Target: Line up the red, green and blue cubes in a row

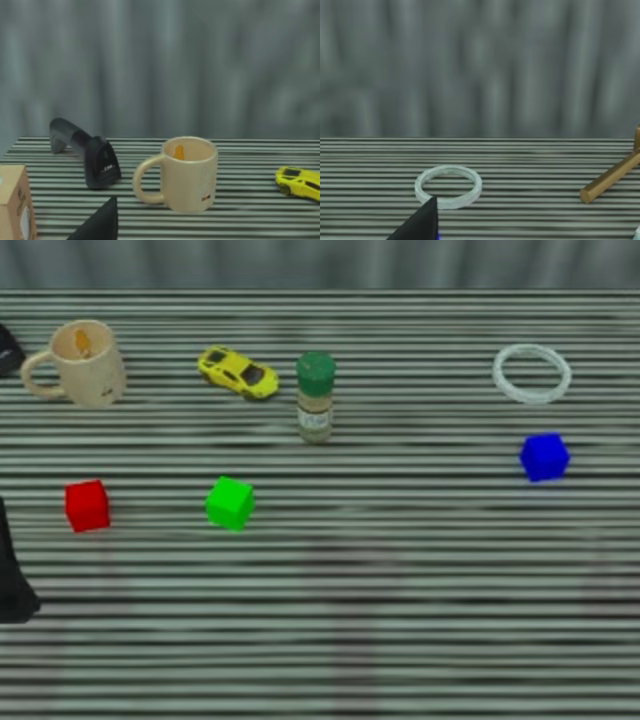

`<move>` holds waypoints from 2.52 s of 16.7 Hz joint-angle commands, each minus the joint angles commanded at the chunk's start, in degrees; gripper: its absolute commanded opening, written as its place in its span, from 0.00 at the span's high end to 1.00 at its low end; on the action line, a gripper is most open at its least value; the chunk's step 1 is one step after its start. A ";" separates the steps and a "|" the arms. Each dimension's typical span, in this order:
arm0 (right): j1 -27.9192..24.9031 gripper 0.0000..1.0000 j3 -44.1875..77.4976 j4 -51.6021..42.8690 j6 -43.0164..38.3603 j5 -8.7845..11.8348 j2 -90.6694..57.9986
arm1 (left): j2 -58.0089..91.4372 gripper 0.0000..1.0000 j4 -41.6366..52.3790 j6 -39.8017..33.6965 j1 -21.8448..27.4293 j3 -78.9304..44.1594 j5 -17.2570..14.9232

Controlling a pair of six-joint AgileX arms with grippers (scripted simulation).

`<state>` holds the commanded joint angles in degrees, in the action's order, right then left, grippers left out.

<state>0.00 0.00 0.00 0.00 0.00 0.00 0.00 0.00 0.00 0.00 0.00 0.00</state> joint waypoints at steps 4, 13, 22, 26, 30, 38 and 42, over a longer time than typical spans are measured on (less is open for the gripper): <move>0.00 0.00 0.00 0.00 0.00 0.00 0.00 | 1.74 0.00 1.14 -0.34 0.13 -1.73 -0.06; 0.00 0.00 0.00 0.00 0.00 0.00 0.00 | 38.77 0.00 21.11 -5.68 1.35 -31.25 0.02; 0.00 0.00 0.00 0.00 0.00 0.00 0.00 | 93.07 0.00 48.08 -12.29 3.12 -68.34 0.26; 0.00 0.00 0.00 0.00 0.00 0.00 0.00 | 108.56 0.00 56.35 -14.56 3.74 -80.94 0.13; 0.00 0.00 0.00 0.00 0.00 0.00 0.00 | 117.19 0.00 60.54 -15.84 4.06 -88.40 -0.07; 0.00 0.00 0.00 0.00 0.00 0.00 0.00 | 118.61 0.00 59.95 -15.85 3.86 -88.52 -0.11; 0.00 0.00 0.00 0.00 0.00 0.00 0.00 | 122.22 0.00 51.91 -15.79 3.96 -84.34 -0.14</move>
<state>0.00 0.00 0.00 0.00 0.00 0.00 122.22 51.91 -15.79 3.96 -84.34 -0.14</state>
